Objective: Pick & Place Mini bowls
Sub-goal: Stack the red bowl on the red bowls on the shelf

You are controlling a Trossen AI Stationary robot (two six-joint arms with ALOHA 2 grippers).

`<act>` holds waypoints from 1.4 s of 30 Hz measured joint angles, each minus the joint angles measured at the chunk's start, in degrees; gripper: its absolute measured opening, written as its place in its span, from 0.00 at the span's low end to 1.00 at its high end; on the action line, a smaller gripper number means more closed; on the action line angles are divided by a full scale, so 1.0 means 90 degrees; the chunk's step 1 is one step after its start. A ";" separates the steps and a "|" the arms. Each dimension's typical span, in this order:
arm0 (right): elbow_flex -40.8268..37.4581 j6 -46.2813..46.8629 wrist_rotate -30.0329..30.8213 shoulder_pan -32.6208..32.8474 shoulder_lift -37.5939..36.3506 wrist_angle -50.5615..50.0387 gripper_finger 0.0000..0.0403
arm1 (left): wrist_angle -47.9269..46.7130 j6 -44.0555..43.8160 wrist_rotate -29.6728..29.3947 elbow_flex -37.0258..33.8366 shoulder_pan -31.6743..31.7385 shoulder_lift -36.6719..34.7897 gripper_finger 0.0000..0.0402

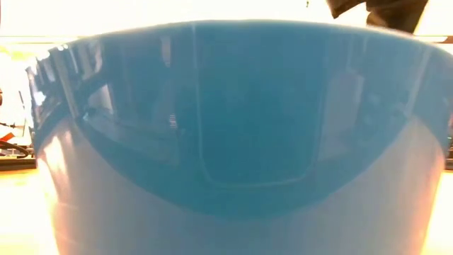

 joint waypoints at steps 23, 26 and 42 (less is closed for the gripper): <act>0.2387 -0.6228 0.0861 -0.3395 0.0012 0.0090 0.02 | -0.0012 -0.0071 -0.0007 0.0000 0.0017 0.0000 0.00; 0.2595 -0.6659 0.0853 -0.3767 0.0012 0.0319 0.02 | -0.0010 -0.0071 -0.0025 0.0000 0.0017 0.0000 0.00; 0.3921 -0.8923 0.0733 -0.4409 0.1221 -0.0151 0.02 | 0.0005 -0.0194 -0.0051 0.0000 0.0228 0.0000 0.00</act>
